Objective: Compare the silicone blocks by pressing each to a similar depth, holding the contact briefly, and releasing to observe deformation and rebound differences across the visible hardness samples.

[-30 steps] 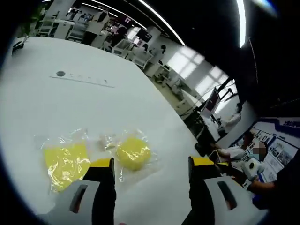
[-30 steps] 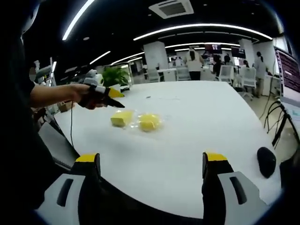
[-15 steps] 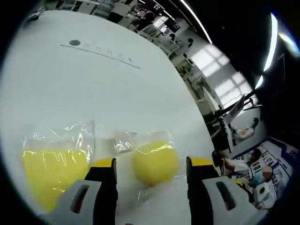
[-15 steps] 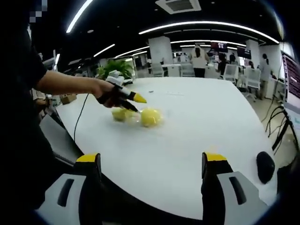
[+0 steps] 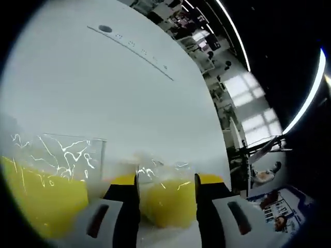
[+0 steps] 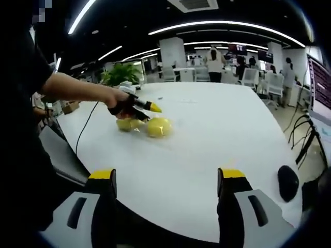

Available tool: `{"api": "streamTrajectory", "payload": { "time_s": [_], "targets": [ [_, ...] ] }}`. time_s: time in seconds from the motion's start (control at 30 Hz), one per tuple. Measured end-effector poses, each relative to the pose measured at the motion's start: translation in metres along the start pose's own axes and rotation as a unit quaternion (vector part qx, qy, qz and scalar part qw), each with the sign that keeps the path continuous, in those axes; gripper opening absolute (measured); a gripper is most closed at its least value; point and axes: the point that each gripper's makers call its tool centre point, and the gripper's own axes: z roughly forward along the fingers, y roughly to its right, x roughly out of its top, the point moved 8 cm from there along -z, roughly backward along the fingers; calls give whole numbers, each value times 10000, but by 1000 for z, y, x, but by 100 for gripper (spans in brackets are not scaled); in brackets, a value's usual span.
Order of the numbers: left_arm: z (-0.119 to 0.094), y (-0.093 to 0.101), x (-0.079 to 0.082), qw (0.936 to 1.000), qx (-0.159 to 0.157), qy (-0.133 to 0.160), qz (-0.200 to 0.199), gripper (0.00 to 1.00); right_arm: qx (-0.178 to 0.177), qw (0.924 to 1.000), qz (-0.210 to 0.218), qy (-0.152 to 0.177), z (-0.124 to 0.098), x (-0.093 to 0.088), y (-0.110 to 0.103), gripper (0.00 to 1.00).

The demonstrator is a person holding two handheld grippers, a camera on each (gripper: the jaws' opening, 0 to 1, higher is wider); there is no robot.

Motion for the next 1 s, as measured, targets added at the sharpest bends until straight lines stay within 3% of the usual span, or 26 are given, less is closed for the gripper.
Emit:
{"api": "streamTrajectory", "payload": {
  "time_s": [0.13,0.2,0.33,0.37,0.47,0.57,0.67,0.73,0.83,1.0],
  "targets": [
    [4,-5,-5,9993,80,-113,349,22,33,10000,-57,-69,3,0,0,72],
    [6,-3,-5,9996,18,-12,278,16,53,9999,-111,-74,4,0,0,71],
    [10,1,-9,9978,-271,24,603,0,82,9999,-130,-71,4,1,-2,71],
    [10,1,-10,9977,-208,56,639,0,88,9999,-127,-52,4,1,-2,70],
    [10,0,-10,9963,-459,103,716,0,95,9998,-102,-135,4,-3,-2,69],
    [6,3,-12,9905,-1030,297,858,0,108,9996,-108,-218,5,-5,-5,69],
    [-5,10,-16,9861,-1238,352,1051,0,136,9995,-146,-228,2,-7,-9,68],
    [-12,19,-20,9763,-1492,371,1522,0,165,9994,-144,-250,2,-9,-9,68],
    [-23,29,-28,9648,-1593,285,2071,0,178,9993,-168,-282,2,-10,-9,67],
    [-37,35,-34,9558,-1789,368,2304,0,184,9992,-270,-218,-1,-4,-11,66]
  ]
}}
